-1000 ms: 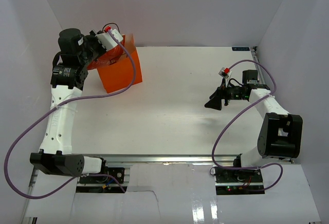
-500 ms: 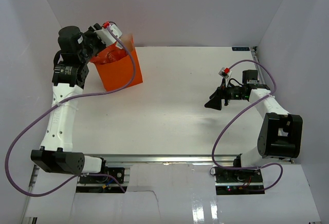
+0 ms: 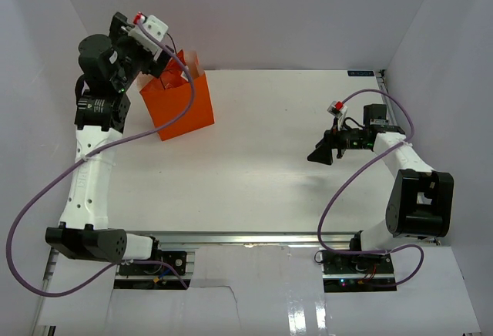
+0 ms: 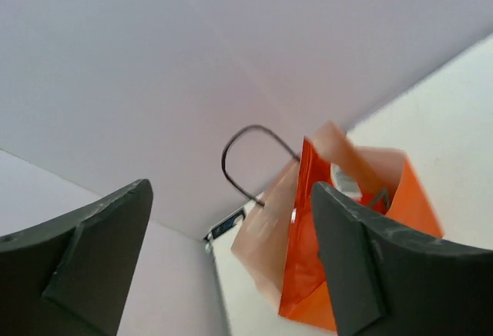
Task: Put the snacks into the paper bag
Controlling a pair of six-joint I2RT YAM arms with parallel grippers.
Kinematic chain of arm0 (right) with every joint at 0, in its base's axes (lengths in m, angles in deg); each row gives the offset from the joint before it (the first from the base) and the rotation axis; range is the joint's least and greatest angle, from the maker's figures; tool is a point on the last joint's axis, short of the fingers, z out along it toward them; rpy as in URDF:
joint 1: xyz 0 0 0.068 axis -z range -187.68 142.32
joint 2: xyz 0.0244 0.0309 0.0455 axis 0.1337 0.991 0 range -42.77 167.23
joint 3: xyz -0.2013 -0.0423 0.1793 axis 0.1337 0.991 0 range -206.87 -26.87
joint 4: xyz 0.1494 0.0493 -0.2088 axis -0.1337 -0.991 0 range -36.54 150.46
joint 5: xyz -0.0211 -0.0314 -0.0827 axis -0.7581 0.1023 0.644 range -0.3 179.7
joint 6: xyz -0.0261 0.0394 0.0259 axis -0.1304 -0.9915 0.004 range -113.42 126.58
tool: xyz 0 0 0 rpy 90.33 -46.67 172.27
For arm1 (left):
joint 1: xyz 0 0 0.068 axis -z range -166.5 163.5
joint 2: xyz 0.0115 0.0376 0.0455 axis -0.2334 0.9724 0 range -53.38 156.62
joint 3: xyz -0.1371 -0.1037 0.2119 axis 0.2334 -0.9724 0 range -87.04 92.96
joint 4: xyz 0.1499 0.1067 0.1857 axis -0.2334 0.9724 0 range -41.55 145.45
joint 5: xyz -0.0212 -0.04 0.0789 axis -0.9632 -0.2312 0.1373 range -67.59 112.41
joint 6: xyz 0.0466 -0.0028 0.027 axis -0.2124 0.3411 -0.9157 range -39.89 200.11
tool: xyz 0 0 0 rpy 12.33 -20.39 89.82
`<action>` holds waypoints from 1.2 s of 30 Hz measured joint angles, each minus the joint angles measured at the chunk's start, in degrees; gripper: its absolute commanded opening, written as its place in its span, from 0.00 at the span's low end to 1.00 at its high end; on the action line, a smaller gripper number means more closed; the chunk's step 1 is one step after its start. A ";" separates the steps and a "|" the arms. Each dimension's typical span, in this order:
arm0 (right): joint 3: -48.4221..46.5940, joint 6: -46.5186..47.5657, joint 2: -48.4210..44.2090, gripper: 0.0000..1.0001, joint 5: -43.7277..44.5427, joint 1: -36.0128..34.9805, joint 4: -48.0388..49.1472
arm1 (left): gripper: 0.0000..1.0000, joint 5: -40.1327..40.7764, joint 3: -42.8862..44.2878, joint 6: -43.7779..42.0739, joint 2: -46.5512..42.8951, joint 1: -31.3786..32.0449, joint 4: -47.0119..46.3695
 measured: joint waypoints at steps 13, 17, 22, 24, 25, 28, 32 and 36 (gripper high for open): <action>-7.63 0.48 -5.35 0.90 26.58 0.02 -2.67 | 0.98 -10.01 -36.37 53.51 -30.23 0.00 -14.03; -8.92 -0.02 -10.27 0.90 31.06 0.02 -2.54 | 0.98 -15.21 -49.35 62.05 -36.00 0.00 -14.60; -9.27 -3.43 -14.29 0.90 34.38 0.02 -0.92 | 0.98 -17.57 -57.42 64.57 -39.87 0.00 -11.19; -8.76 -5.20 -16.09 0.90 34.56 0.07 -0.24 | 0.98 -18.25 -57.53 64.32 -40.98 0.00 -10.34; -7.74 -6.29 -17.51 0.90 34.80 0.07 1.18 | 0.98 -18.62 -57.53 64.11 -41.35 0.02 -10.23; -4.68 -9.25 -22.82 0.90 36.11 0.07 3.19 | 0.98 -19.71 -57.55 63.71 -41.53 0.02 -10.05; -3.04 -11.50 -27.17 0.90 38.32 0.09 4.66 | 0.98 -20.31 -57.94 63.12 -40.37 0.00 -9.86; -2.40 -12.46 -29.22 0.90 39.10 0.11 5.14 | 0.98 -20.72 -58.90 62.51 -39.71 0.00 -9.53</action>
